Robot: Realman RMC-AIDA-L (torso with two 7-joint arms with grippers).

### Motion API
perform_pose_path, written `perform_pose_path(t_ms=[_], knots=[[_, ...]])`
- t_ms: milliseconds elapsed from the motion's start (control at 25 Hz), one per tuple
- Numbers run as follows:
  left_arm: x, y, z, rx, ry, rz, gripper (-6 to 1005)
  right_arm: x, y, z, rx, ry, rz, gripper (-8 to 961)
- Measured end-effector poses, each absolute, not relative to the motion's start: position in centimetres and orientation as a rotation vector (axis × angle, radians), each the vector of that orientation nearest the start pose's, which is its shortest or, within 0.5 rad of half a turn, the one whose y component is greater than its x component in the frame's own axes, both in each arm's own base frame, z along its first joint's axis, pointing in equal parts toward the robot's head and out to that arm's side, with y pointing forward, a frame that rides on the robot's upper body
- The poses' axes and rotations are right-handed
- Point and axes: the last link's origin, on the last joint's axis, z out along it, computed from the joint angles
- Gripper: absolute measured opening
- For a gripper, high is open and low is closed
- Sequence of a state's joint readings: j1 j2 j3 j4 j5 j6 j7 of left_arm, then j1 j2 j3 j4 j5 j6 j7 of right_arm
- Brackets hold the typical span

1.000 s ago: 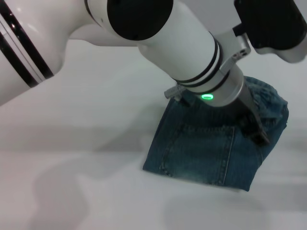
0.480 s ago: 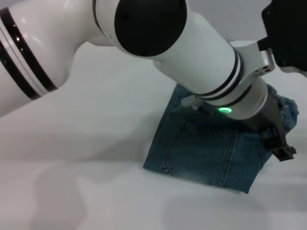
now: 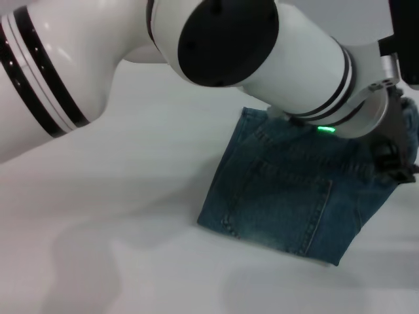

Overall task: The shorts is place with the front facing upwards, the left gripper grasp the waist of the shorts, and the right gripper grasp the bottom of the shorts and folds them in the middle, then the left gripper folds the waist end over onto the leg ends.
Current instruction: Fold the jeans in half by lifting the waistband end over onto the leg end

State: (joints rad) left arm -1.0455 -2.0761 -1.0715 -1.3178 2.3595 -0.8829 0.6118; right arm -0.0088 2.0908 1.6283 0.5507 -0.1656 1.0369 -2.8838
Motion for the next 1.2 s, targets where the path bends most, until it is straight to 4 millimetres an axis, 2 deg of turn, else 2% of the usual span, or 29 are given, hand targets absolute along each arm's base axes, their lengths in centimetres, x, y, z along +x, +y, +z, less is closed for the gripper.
perform_pose_path(t_ms=[320,360,560,1000,1200], knots=[[5.0,33.0,-13.2,-2.725,0.486,-0.072,850,37.6,24.8,2.0,-1.581,0.538,0.558,-1],[5.2,32.9,-13.1,-2.682,0.510,-0.139,850,37.6,24.8,2.0,-1.580,0.538,0.558,-1],[5.1,32.8,-12.7,-2.609,0.541,-0.241,850,37.6,24.8,1.9,-1.584,0.537,0.560,-1],[4.4,32.8,-13.0,-2.561,0.582,-0.256,850,37.3,24.9,1.6,-1.598,0.535,0.568,0],[3.7,33.5,-13.7,-2.649,0.487,-0.103,850,37.2,24.9,1.4,-1.605,0.534,0.571,0]])
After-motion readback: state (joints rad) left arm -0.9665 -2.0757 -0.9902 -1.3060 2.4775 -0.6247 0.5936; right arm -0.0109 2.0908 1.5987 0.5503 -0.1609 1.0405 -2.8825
